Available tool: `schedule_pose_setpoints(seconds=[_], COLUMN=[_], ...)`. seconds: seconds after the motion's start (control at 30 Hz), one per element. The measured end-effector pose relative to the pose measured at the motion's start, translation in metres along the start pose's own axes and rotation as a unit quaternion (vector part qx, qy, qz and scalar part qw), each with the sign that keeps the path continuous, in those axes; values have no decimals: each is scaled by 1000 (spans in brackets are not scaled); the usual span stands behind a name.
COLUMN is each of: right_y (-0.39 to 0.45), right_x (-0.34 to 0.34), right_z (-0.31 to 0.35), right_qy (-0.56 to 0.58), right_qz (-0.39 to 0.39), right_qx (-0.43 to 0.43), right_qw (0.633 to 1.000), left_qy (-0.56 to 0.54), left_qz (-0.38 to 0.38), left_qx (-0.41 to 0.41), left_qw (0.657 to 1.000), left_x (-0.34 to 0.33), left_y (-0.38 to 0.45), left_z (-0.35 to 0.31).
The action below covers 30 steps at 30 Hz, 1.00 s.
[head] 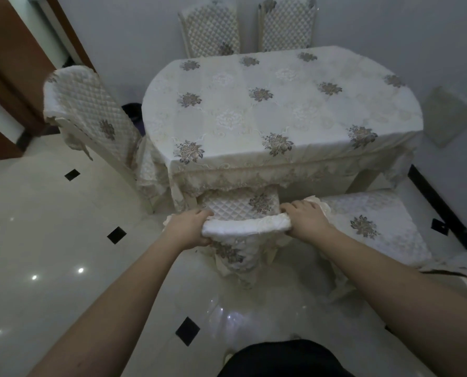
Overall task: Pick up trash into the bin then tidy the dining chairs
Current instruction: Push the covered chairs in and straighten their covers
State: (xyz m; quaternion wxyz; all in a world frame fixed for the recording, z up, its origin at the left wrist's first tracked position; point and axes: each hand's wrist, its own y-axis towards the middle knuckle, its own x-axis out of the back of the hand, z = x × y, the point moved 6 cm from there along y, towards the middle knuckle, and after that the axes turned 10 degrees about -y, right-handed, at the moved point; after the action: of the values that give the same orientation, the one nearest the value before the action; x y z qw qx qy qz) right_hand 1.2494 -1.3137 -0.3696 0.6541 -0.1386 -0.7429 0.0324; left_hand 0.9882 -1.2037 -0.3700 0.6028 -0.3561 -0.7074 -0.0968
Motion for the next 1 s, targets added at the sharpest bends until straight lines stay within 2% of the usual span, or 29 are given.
schedule_pose_setpoints(seconds=[0.17,0.43,0.6,0.7,0.87,1.0], right_y=[-32,-113,-173,-212,-294,-375], right_x=[10,34,52,53,47,44], right_z=[-11,-21,-38,-59,-106,-142], right_qy=[54,109,96,104,110,93], right_qz=[-7,-97,-159,-173,-186,-217], right_qx=[-77,-185,-237,-271,-321,-371], right_qw=[996,972,953,941,922,898], left_qy=[-15,-16,-6,28,19,35], left_qz=[-18,-145,-187,-193,-226,-216], left_qx=[-37,-83,-161,-193,-245,-282], left_qw=[999,986,969,961,943,934], left_x=[9,26,29,28,26,11], left_y=[-22,-39,-52,-62,-93,-123], left_z=[-20,-86,-156,-204,-290,-370])
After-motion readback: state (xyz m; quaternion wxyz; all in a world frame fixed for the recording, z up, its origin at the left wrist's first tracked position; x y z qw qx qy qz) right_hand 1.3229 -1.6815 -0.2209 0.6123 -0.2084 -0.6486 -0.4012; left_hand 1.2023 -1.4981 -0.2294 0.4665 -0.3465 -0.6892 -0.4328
